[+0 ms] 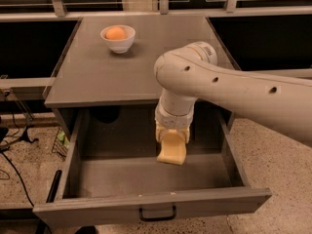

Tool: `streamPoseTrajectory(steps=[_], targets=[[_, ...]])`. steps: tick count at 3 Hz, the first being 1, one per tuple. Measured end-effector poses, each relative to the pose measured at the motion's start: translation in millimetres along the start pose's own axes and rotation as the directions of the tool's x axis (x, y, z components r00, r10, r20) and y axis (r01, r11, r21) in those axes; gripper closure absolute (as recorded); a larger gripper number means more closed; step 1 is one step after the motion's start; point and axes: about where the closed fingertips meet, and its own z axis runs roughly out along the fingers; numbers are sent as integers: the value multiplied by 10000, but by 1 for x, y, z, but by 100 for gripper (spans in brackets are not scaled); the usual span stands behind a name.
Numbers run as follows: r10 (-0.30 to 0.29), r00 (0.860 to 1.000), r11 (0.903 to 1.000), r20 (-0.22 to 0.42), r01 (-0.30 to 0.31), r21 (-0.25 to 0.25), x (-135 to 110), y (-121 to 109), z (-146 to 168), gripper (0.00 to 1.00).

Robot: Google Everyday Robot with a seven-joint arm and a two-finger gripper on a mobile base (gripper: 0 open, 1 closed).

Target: Pick sponge from top drawer and place on counter

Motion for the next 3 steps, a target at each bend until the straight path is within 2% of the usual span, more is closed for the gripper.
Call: streamPoseTrajectory(steps=[1, 2, 3], targets=[[1, 10000, 10000, 0, -1, 0, 0, 0, 0, 100], [264, 9997, 9996, 9, -264, 105, 11, -5, -23, 100], [887, 9960, 9961, -98, -887, 15, 35, -5, -57, 100]])
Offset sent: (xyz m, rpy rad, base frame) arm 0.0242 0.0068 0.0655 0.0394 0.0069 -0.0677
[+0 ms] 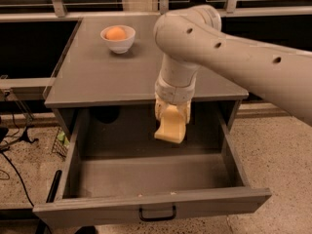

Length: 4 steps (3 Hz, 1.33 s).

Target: Pick sponge from top drawer and place on counter

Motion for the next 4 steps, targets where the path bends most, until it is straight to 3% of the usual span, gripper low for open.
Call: streamPoseTrajectory(steps=[1, 2, 3, 4], targets=[[649, 9978, 9970, -110, -653, -417, 26, 0, -33, 100], [1267, 9914, 9866, -342, -1295, -994, 54, 2, -68, 100], [1850, 9807, 9757, -637, -1910, -1069, 84, 2, -83, 100], [2368, 9689, 9694, -714, -2405, -485, 99, 0, -71, 100]])
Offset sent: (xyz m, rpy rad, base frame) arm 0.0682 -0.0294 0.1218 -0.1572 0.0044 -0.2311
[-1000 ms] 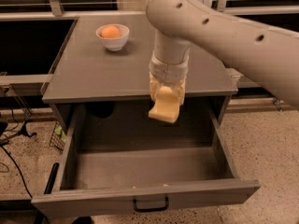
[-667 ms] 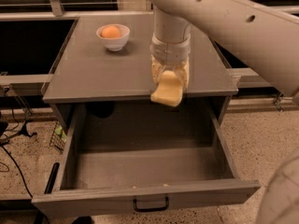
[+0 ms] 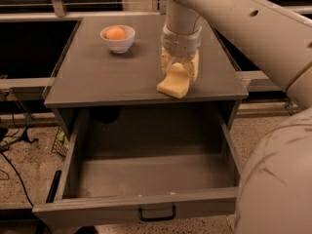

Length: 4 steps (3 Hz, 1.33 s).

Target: Pick sponge from top drawer and place on counter

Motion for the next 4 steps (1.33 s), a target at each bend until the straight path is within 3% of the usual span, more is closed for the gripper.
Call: streamPoseTrajectory(steps=[1, 2, 3, 4], targets=[[367, 9993, 9948, 80, -373, 952, 7, -6, 30, 100], [439, 9990, 9891, 68, -444, 1405, 8, -8, 37, 100], [439, 9990, 9891, 68, -444, 1403, 8, -8, 37, 100], [551, 9985, 9963, -35, -548, 663, 24, -8, 35, 100]])
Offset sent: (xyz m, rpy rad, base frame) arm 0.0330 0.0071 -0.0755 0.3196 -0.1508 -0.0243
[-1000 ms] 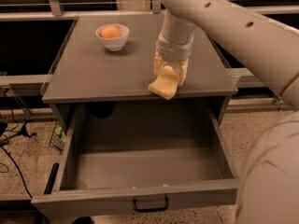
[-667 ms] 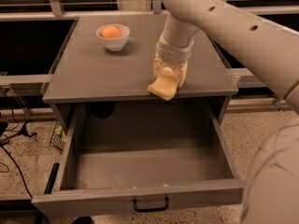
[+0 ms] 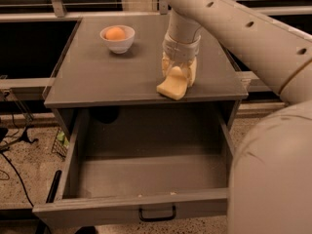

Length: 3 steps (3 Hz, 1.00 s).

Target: Pick sponge from top drawer and place on counter

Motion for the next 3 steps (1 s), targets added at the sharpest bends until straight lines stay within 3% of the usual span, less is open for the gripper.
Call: streamPoseTrajectory(steps=[1, 3], targets=[[118, 9999, 9985, -88, -122, -534, 13, 0, -2, 100], [350, 9994, 9970, -4, -349, -698, 26, 2, 8, 100]])
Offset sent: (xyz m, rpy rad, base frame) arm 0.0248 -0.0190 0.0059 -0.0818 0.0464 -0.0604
